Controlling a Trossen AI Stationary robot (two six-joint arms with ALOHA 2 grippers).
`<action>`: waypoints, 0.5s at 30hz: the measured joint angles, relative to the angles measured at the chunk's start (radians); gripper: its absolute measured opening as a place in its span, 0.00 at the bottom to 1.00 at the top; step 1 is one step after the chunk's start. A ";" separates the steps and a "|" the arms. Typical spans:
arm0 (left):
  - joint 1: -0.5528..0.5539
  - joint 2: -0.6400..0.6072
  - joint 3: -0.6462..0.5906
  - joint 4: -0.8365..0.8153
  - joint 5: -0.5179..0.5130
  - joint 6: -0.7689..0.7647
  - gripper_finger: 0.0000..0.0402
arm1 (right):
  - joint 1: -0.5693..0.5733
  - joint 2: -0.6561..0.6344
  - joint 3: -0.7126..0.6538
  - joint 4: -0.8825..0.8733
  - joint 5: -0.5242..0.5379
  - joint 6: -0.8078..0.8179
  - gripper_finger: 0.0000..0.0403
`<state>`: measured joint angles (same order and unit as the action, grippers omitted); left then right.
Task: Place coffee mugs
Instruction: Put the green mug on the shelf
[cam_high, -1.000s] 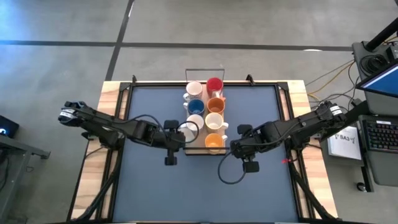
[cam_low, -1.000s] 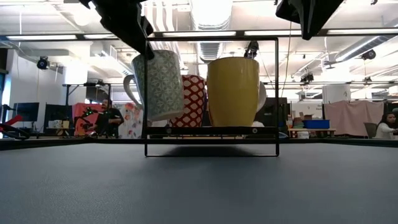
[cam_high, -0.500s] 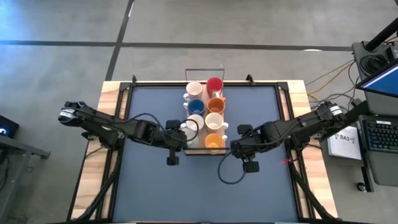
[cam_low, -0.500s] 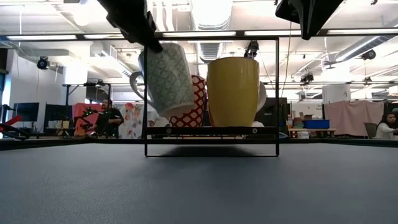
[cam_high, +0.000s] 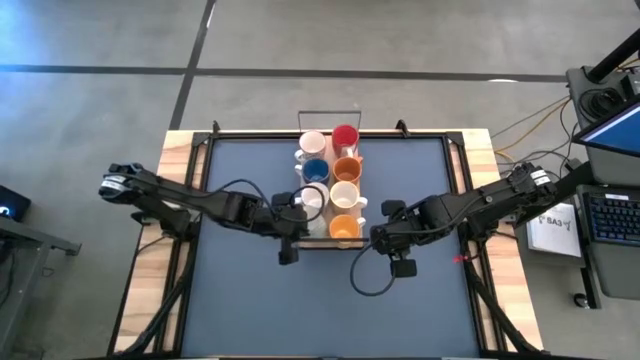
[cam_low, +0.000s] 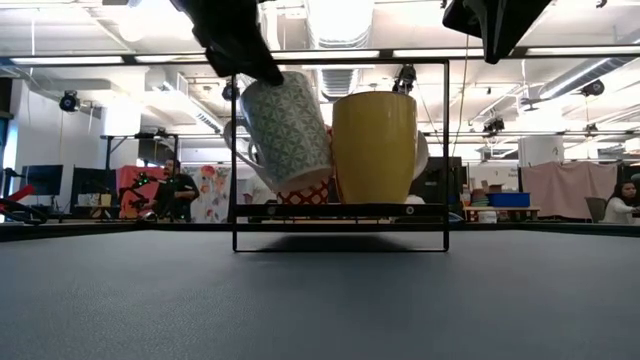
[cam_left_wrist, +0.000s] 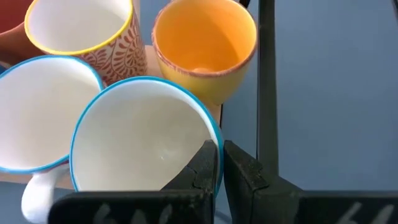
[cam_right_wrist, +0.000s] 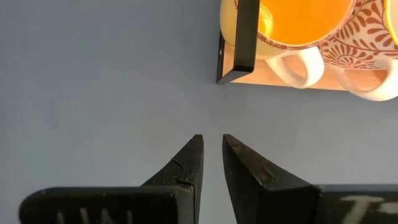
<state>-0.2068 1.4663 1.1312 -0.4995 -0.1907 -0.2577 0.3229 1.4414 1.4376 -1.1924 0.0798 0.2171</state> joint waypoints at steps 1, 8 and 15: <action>0.002 0.011 0.009 -0.001 0.001 0.001 0.00 | 0.000 0.000 0.000 0.000 0.000 0.000 0.12; 0.004 0.043 0.082 -0.107 0.008 -0.003 0.00 | 0.000 0.000 0.000 -0.001 0.000 0.000 0.12; 0.004 0.057 0.099 -0.134 0.022 -0.034 0.00 | 0.000 0.000 0.000 -0.001 0.000 0.000 0.12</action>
<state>-0.2024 1.5232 1.2304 -0.6332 -0.1691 -0.2912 0.3229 1.4414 1.4376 -1.1931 0.0795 0.2169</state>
